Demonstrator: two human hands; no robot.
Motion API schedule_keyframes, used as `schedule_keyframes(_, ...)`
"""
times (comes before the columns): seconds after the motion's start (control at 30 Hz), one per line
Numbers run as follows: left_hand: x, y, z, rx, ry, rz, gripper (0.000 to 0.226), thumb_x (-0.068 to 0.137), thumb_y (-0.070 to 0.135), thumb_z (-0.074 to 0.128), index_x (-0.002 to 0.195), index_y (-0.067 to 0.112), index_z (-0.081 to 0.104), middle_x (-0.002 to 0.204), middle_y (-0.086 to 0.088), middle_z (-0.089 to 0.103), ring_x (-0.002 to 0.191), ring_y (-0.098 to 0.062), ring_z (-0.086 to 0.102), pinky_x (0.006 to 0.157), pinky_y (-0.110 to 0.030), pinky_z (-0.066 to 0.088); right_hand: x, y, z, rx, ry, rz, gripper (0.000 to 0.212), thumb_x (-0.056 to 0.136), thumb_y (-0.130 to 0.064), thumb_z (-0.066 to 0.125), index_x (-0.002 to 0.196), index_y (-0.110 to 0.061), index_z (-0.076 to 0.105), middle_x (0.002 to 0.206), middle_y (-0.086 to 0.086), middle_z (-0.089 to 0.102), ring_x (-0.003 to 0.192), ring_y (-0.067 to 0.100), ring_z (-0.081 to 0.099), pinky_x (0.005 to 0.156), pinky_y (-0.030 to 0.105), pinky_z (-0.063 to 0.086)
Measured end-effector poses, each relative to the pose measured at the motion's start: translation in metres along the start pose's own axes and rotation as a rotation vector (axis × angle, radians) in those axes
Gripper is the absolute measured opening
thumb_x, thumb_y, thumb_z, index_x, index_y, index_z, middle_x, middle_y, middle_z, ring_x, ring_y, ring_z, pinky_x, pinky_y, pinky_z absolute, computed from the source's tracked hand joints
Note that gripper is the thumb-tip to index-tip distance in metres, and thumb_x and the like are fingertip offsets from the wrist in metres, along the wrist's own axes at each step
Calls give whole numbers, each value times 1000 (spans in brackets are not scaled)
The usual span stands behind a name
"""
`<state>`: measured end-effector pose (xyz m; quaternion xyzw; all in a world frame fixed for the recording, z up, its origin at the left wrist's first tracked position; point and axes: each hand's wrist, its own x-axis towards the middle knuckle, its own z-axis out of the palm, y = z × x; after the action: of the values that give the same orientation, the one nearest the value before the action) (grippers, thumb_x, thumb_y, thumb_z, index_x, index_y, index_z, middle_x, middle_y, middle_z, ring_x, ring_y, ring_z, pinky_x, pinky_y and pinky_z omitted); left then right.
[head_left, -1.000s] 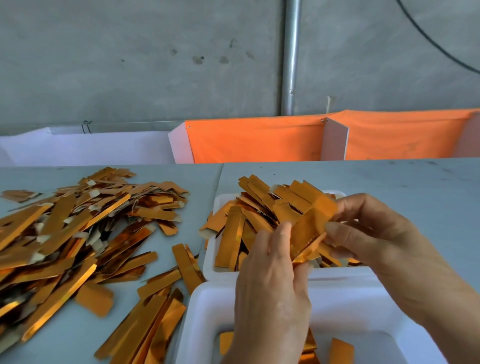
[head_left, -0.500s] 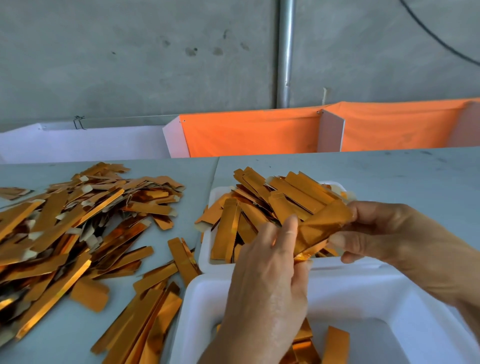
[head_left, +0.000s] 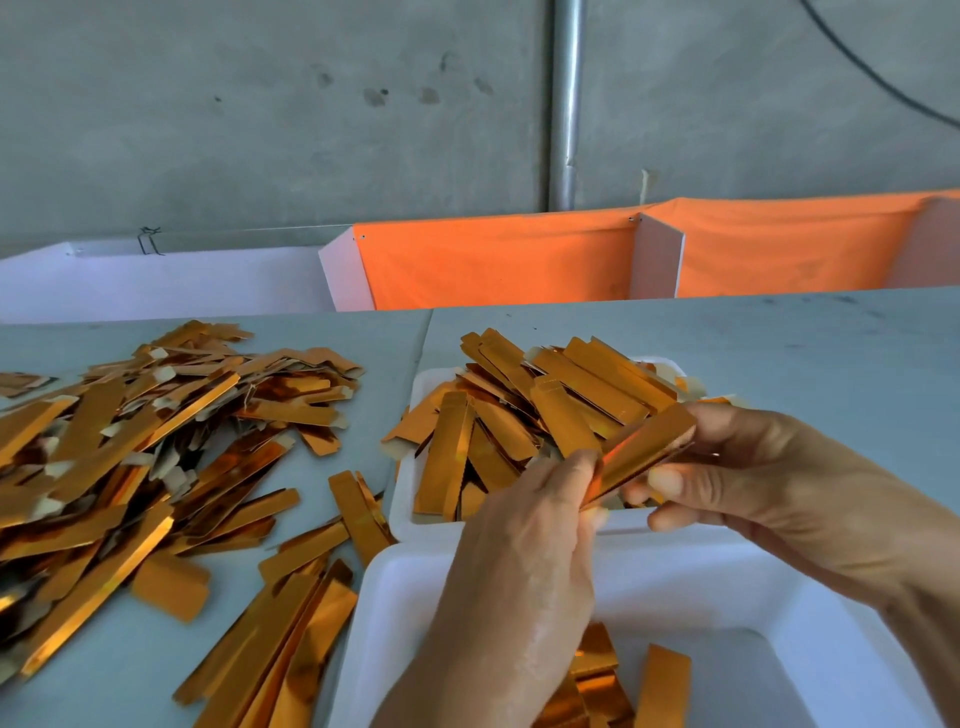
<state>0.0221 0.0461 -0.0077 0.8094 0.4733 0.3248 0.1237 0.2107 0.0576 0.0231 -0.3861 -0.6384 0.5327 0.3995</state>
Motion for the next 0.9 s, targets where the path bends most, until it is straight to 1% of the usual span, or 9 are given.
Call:
schedule_keyframes(0.1,-1,3,2,-91,-40,25,53,97,41,42,145,41,20,123,23,46,109,4,42,90,-12,37,1,3,-1,25,40,-28,50,55,-43,88,87,-8,72,90,17,71,84,24,71,70,23,56)
schedule_keyframes(0.17,-1,7,3,-118,-48,50,58,93,53,31,147,43,12,128,23,41,111,6,38,92,-11,35,1,3,-2,51,51,-36,52,54,-43,89,86,-6,71,89,20,70,84,27,71,71,26,56)
schedule_keyframes(0.3,0,10,1,-125,25,41,76,76,69,7,147,43,18,106,21,40,99,2,43,80,-13,41,0,1,0,43,43,-61,46,59,-47,86,84,-11,72,89,15,71,86,24,70,73,28,57)
schedule_keyframes(0.43,0,10,2,-99,82,32,78,76,67,1,143,42,31,102,18,47,95,-2,49,79,-21,47,0,0,3,-2,87,-54,48,63,-54,79,86,-11,73,86,9,71,84,16,68,68,21,54)
schedule_keyframes(0.57,1,6,2,-45,78,44,73,79,64,4,132,38,47,94,15,55,85,-4,54,71,-23,48,2,4,6,-98,163,-49,42,59,-56,77,77,-18,70,78,7,70,77,14,66,62,21,53)
schedule_keyframes(0.63,1,4,0,-153,76,-3,67,79,66,10,121,39,54,83,20,56,80,-2,55,66,-15,46,3,5,7,-77,191,-75,39,61,-54,80,78,-21,68,78,9,69,73,15,65,58,23,52)
schedule_keyframes(0.7,1,3,0,-295,69,-83,52,78,65,21,107,43,58,73,27,56,78,5,56,66,-7,42,3,4,7,-63,214,-108,32,69,-44,77,90,-24,65,82,8,67,70,17,65,56,24,50)
schedule_keyframes(0.77,1,2,-1,-374,29,-126,38,77,62,27,93,44,57,69,29,57,72,8,56,65,-1,39,3,3,6,-84,218,-117,38,68,-37,71,104,-29,62,84,5,65,68,19,64,55,25,51)
schedule_keyframes(0.9,1,-1,-4,-434,-85,-132,47,77,63,28,103,40,60,77,17,64,69,4,61,68,-10,48,1,0,8,-180,162,-91,20,70,-36,66,83,-20,70,74,4,65,67,15,63,56,21,51)
